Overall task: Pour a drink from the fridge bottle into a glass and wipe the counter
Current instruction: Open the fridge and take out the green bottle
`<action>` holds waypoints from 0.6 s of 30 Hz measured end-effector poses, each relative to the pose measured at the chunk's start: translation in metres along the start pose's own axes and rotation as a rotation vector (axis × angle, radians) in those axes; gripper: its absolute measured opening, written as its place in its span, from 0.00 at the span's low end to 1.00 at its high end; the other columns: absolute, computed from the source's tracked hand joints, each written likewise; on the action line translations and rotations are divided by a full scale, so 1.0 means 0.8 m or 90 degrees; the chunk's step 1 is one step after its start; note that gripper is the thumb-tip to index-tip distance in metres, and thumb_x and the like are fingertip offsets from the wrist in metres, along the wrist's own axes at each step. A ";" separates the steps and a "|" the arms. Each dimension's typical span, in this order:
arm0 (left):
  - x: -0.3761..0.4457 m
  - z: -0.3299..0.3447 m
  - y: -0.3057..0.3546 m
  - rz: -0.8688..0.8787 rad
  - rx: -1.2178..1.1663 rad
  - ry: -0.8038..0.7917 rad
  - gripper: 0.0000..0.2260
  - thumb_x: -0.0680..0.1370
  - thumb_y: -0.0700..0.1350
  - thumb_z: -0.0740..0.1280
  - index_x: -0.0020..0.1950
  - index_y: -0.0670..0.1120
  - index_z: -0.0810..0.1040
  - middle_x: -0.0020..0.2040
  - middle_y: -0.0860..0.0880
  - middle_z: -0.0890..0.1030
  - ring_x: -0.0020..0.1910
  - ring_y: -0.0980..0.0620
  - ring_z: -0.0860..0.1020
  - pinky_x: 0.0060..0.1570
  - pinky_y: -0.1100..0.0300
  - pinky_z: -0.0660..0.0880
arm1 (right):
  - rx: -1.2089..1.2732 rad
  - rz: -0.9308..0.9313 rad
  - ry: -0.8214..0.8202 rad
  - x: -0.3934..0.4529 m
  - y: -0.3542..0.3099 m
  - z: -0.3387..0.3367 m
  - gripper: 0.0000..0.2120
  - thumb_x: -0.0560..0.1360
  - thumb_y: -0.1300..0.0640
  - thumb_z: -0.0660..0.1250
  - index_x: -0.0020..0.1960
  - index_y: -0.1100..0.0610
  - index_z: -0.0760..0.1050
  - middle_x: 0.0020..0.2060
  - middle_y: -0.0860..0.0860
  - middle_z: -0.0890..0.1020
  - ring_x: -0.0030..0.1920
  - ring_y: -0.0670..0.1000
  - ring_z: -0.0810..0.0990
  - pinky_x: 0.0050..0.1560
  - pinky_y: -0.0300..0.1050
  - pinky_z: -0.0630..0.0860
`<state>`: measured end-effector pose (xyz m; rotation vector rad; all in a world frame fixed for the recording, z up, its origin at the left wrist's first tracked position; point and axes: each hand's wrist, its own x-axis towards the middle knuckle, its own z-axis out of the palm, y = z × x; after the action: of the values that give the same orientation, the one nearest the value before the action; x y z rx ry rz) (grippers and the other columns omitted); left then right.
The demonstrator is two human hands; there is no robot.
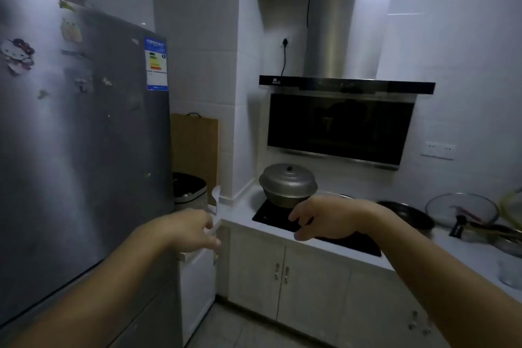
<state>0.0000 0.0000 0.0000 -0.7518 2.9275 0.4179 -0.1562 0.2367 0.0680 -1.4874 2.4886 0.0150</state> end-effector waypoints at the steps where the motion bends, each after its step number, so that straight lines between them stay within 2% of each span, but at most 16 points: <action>1: 0.012 -0.003 -0.003 -0.007 0.005 0.003 0.26 0.77 0.60 0.65 0.69 0.47 0.72 0.65 0.47 0.77 0.56 0.50 0.77 0.47 0.59 0.71 | -0.001 -0.014 -0.002 0.022 0.001 -0.006 0.25 0.80 0.47 0.65 0.75 0.53 0.67 0.69 0.51 0.75 0.66 0.54 0.74 0.68 0.47 0.70; 4: 0.048 -0.010 -0.018 -0.051 0.036 0.021 0.21 0.77 0.60 0.64 0.60 0.46 0.76 0.56 0.47 0.79 0.53 0.48 0.78 0.42 0.56 0.68 | -0.030 -0.059 0.013 0.091 0.000 -0.021 0.24 0.80 0.46 0.64 0.73 0.53 0.69 0.69 0.50 0.75 0.67 0.53 0.74 0.67 0.47 0.69; 6: 0.066 -0.017 -0.032 -0.081 0.029 0.030 0.18 0.76 0.61 0.64 0.54 0.47 0.77 0.51 0.49 0.79 0.48 0.49 0.78 0.42 0.56 0.72 | -0.029 -0.093 0.008 0.137 -0.005 -0.025 0.24 0.80 0.45 0.65 0.73 0.51 0.68 0.68 0.50 0.76 0.62 0.50 0.75 0.63 0.45 0.70; 8: 0.080 -0.026 -0.052 -0.112 0.014 0.038 0.20 0.76 0.61 0.65 0.59 0.48 0.76 0.56 0.49 0.79 0.53 0.49 0.78 0.53 0.53 0.77 | -0.025 -0.138 0.002 0.185 -0.008 -0.025 0.23 0.80 0.46 0.65 0.73 0.50 0.69 0.66 0.50 0.77 0.58 0.48 0.76 0.59 0.43 0.70; 10: 0.093 -0.034 -0.075 -0.141 -0.010 0.057 0.23 0.76 0.60 0.65 0.63 0.45 0.76 0.61 0.46 0.79 0.57 0.47 0.78 0.60 0.48 0.76 | -0.012 -0.169 -0.004 0.229 -0.014 -0.027 0.24 0.79 0.46 0.66 0.74 0.50 0.67 0.68 0.49 0.76 0.63 0.50 0.76 0.64 0.44 0.71; 12: 0.102 -0.041 -0.098 -0.167 -0.030 0.086 0.24 0.77 0.59 0.66 0.65 0.42 0.75 0.64 0.44 0.78 0.60 0.45 0.77 0.62 0.49 0.74 | -0.002 -0.216 -0.002 0.273 -0.022 -0.032 0.25 0.79 0.46 0.66 0.74 0.49 0.67 0.68 0.48 0.75 0.65 0.50 0.75 0.65 0.44 0.70; 15: 0.110 -0.040 -0.127 -0.235 -0.041 0.131 0.27 0.77 0.59 0.66 0.70 0.44 0.71 0.69 0.46 0.75 0.66 0.47 0.74 0.64 0.54 0.72 | -0.022 -0.311 -0.006 0.341 -0.037 -0.039 0.24 0.80 0.49 0.66 0.74 0.51 0.68 0.68 0.49 0.76 0.65 0.51 0.76 0.61 0.42 0.70; 18: 0.111 -0.044 -0.153 -0.318 -0.061 0.181 0.27 0.76 0.59 0.67 0.71 0.45 0.72 0.68 0.45 0.76 0.66 0.48 0.75 0.62 0.59 0.70 | -0.033 -0.395 -0.008 0.403 -0.058 -0.048 0.21 0.79 0.49 0.66 0.71 0.51 0.71 0.64 0.51 0.79 0.60 0.53 0.78 0.62 0.49 0.76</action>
<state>-0.0189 -0.1534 -0.0095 -1.6204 2.8181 0.4304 -0.2692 -0.0704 0.0422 -2.1994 1.9254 -0.0219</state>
